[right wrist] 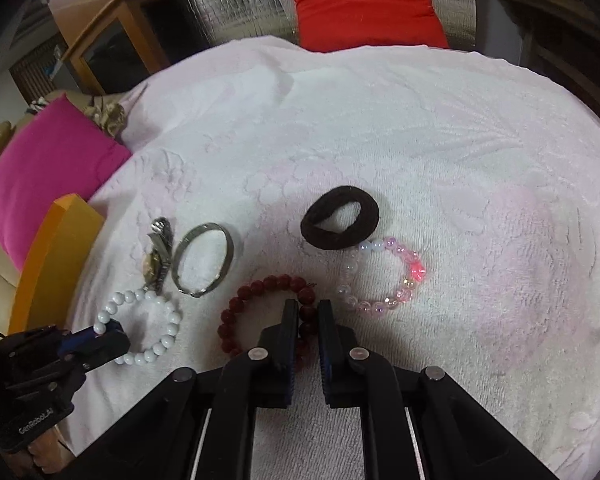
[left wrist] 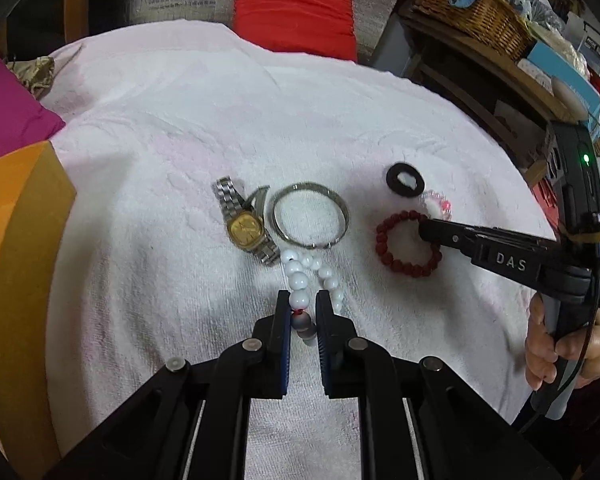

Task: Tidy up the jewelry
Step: 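Grasp the red bead bracelet with the right tool, then carry both bracelets into the orange box and open both tools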

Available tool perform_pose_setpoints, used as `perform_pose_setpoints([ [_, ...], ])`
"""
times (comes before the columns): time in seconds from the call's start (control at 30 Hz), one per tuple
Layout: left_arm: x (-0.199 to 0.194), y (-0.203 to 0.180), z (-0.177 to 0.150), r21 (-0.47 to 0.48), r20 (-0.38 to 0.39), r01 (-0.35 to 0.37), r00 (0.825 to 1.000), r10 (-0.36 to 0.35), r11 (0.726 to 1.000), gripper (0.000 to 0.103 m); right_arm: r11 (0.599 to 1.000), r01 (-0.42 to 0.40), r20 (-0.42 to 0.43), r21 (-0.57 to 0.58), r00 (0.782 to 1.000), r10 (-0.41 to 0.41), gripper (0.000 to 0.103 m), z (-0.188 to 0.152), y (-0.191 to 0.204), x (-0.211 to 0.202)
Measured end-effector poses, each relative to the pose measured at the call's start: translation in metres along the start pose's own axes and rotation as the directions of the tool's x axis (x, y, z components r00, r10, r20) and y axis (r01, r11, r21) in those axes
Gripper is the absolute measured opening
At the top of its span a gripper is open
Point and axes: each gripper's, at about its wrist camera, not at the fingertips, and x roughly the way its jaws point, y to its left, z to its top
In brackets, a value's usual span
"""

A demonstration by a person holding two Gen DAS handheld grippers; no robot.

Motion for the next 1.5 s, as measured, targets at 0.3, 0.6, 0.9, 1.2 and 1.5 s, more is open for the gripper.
perform_pose_setpoints([
  [0.3, -0.028, 0.001, -0.005, 0.006, 0.072, -0.053, 0.996, 0.052, 0.999, 0.009, 0.995, -0.08, 0.117, -0.054, 0.989, 0.085, 0.011, -0.005, 0.017, -0.032],
  [0.6, -0.056, 0.0, -0.008, 0.006, 0.144, -0.145, 0.979, 0.143, 0.989, 0.009, 0.989, -0.129, 0.168, -0.072, 0.976, 0.139, 0.011, -0.012, 0.032, -0.049],
  [0.9, -0.076, 0.003, -0.009, -0.003, 0.199, -0.221, 0.956, 0.217, 0.975, 0.009, 0.983, -0.161, 0.183, -0.087, 0.967, 0.175, 0.011, -0.012, 0.045, -0.05],
  [1.2, -0.1, 0.008, -0.017, -0.025, 0.251, -0.291, 0.924, 0.288, 0.956, 0.009, 0.975, -0.185, 0.202, -0.124, 0.957, 0.207, 0.011, -0.016, 0.068, -0.054],
  [1.5, -0.127, 0.012, -0.024, -0.05, 0.306, -0.337, 0.891, 0.336, 0.94, 0.009, 0.968, -0.192, 0.222, -0.16, 0.949, 0.225, 0.011, -0.021, 0.089, -0.059],
])
